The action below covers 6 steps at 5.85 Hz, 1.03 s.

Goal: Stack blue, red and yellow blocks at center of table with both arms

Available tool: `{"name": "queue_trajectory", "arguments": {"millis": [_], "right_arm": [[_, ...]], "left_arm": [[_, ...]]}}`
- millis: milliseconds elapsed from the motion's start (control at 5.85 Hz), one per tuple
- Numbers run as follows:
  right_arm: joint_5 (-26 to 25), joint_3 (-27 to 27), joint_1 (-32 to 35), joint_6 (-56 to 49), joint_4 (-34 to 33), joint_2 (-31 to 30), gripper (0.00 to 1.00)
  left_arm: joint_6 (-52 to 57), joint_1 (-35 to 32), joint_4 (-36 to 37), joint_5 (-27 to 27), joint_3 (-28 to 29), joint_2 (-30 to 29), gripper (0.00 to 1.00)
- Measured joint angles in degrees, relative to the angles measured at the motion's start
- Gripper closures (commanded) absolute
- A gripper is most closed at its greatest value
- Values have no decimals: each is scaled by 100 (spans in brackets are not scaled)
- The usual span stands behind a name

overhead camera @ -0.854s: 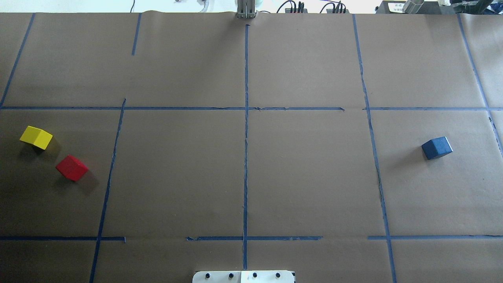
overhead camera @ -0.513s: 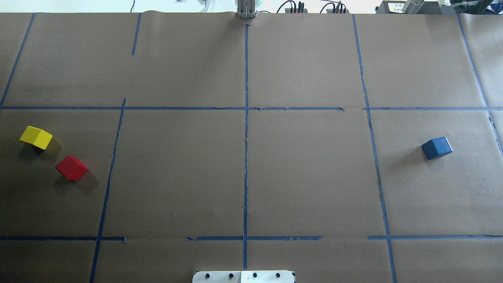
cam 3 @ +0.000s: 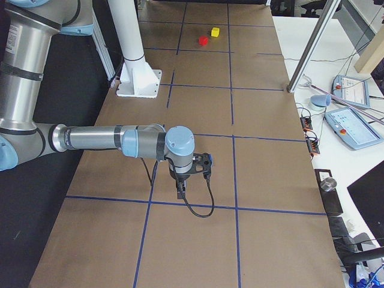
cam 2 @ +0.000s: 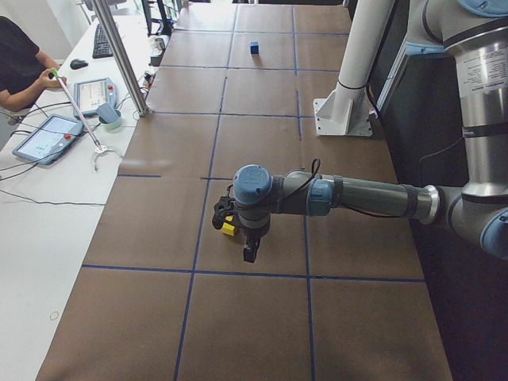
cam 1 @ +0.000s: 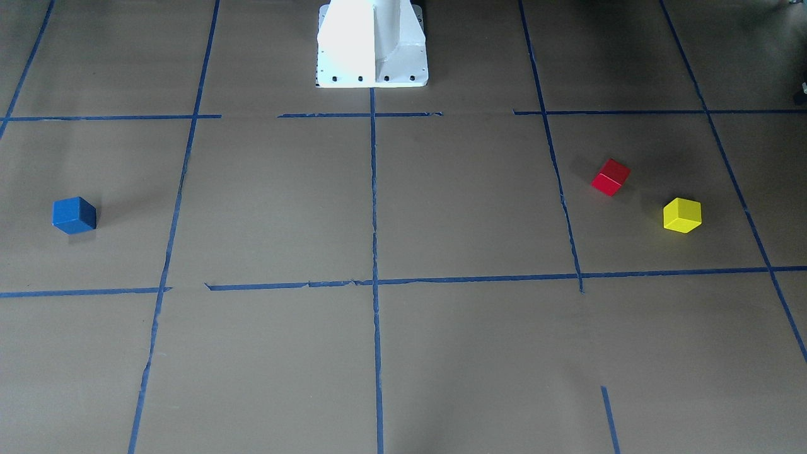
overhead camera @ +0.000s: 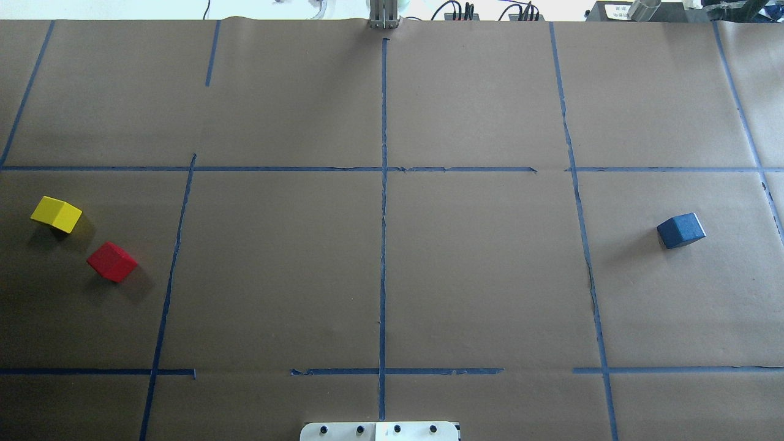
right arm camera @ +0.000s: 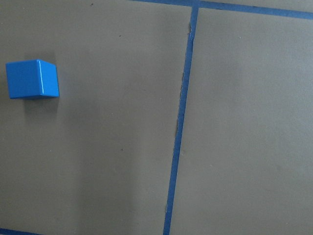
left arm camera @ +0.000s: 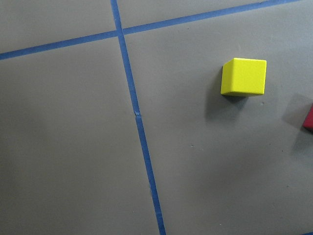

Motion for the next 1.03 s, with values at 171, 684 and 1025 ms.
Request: {"name": "queue_trajectory", "arguments": {"millis": [171,684,1025], "right_arm": [[37,-10,-17,25,23,-9,0],[279,-185,-873,953,1110,227,0],[-259,-399,-1943,2459,2105,564,1]], "left_arm": [[29,0,-22,-11,41,12,0],[56,0,-45,-15,48,24,0],[50,0,-48,-18,1,22,0]]}}
